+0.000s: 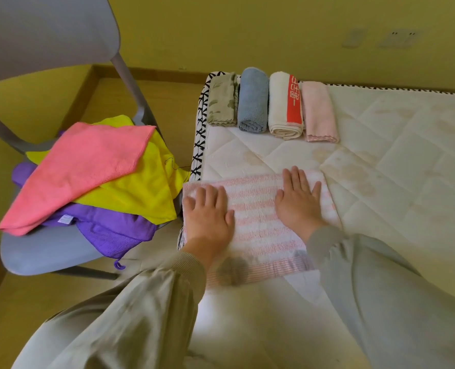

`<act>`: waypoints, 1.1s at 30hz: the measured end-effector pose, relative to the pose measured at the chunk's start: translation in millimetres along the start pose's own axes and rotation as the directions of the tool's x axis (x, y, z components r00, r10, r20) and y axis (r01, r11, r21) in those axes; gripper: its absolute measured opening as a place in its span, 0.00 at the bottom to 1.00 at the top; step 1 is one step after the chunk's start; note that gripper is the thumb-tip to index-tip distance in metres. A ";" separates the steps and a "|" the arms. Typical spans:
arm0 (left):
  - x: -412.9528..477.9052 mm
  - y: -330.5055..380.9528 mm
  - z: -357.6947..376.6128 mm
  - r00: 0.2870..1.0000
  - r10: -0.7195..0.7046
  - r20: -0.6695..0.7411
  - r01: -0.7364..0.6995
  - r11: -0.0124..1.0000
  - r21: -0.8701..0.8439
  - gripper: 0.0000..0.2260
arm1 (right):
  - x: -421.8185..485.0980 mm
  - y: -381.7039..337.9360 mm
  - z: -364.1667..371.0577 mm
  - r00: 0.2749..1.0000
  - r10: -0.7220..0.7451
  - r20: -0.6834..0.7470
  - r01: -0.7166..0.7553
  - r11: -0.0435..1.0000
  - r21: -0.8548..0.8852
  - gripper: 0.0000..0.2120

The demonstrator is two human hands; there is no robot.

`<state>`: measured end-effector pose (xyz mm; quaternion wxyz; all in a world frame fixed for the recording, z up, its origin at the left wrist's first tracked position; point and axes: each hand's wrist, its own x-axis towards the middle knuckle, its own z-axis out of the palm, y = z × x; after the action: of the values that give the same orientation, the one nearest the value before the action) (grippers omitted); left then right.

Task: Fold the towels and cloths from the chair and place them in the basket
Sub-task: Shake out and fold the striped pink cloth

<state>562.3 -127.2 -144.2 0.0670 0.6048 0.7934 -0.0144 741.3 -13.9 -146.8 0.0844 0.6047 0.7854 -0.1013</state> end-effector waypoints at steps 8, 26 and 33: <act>-0.1 5.2 17.9 0.974 0.226 0.024 -0.222 0.970 -0.101 0.31 | -33.1 -15.2 18.1 0.921 -0.380 -0.080 0.379 0.925 -0.033 0.26; -16.0 -20.7 16.9 0.998 -0.005 0.060 0.007 0.999 -0.032 0.36 | -4.6 27.2 1.7 0.917 0.302 -0.260 -0.252 0.945 0.209 0.31; -14.8 -17.3 13.8 0.995 -0.018 0.097 0.014 0.999 0.044 0.33 | 12.5 26.2 -24.1 0.843 0.533 -0.077 -0.317 0.608 0.728 0.27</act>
<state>550.8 -147.5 -157.1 0.0927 0.5981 0.7936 -0.0616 763.2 10.6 -128.1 -0.2396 0.7698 0.5243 -0.2741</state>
